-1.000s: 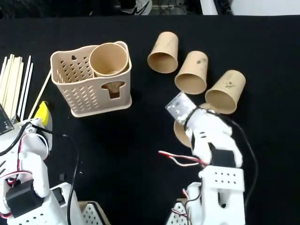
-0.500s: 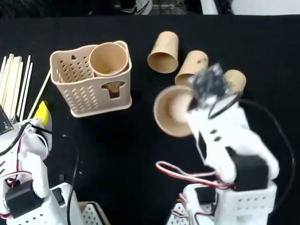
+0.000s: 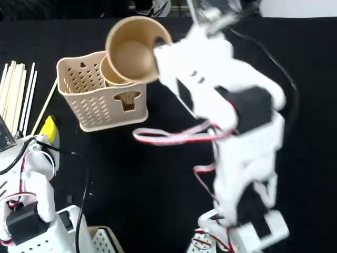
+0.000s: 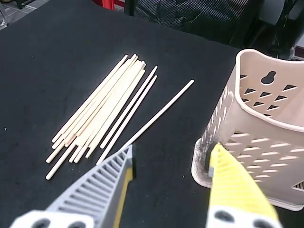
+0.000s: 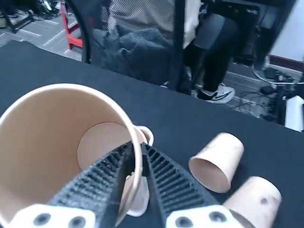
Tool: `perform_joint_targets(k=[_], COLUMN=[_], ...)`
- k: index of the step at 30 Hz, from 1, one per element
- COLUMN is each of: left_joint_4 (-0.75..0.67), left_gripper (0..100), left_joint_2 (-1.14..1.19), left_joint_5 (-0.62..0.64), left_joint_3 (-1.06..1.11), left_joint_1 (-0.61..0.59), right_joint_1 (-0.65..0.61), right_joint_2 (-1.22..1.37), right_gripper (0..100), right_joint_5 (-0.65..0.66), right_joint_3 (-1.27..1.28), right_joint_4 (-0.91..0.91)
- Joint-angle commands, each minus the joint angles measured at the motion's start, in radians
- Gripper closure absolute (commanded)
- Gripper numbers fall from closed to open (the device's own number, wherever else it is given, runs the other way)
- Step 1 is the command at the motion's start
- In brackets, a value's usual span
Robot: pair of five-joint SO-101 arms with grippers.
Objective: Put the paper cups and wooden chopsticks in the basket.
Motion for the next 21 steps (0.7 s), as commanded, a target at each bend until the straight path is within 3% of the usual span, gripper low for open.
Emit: perform_joint_targets(k=[1,15,21], left_joint_4=[-0.002,-0.002,-0.002], left_gripper=[74,74,74], left_joint_2=[-0.003,-0.003,-0.003], left_joint_5=[-0.002,-0.002,0.000], left_joint_3=[-0.007,-0.007,-0.007], left_joint_1=[-0.010,-0.008,-0.005], right_joint_1=[-0.018,-0.017,-0.017], right_joint_2=[0.162,0.466,0.475], right_gripper=[98.7,98.3,72.9], right_joint_5=[-0.011,0.006,0.006], right_joint_3=[-0.142,-0.348,-0.354], right_joint_4=[0.017,0.025,0.051])
